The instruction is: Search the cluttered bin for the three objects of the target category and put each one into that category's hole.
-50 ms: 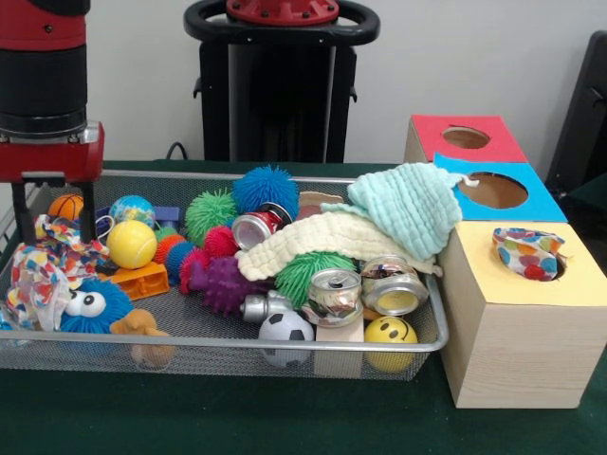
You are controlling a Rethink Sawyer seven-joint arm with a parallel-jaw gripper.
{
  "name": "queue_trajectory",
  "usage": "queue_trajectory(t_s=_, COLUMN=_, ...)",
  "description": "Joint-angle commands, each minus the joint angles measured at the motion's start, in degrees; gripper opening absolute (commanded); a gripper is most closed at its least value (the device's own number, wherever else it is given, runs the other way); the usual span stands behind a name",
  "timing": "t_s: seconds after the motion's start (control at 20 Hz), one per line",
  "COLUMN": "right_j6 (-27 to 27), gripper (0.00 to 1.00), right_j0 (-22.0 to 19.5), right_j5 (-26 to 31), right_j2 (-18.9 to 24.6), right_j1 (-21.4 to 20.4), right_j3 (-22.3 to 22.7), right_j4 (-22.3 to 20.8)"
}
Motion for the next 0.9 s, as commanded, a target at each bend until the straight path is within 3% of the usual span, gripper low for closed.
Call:
queue_trajectory(t_s=0.05, right_j6=-10.16, gripper=1.0, right_j0=-0.15, right_j5=-1.66, right_j2=-0.1, right_j1=3.0, right_j3=2.2, right_j4=-5.46)
queue_trajectory(t_s=0.9, right_j6=-8.04, gripper=1.0, right_j0=-3.27, right_j5=-9.32, right_j2=-0.07, right_j1=8.16, right_j3=3.63, right_j4=-10.46)
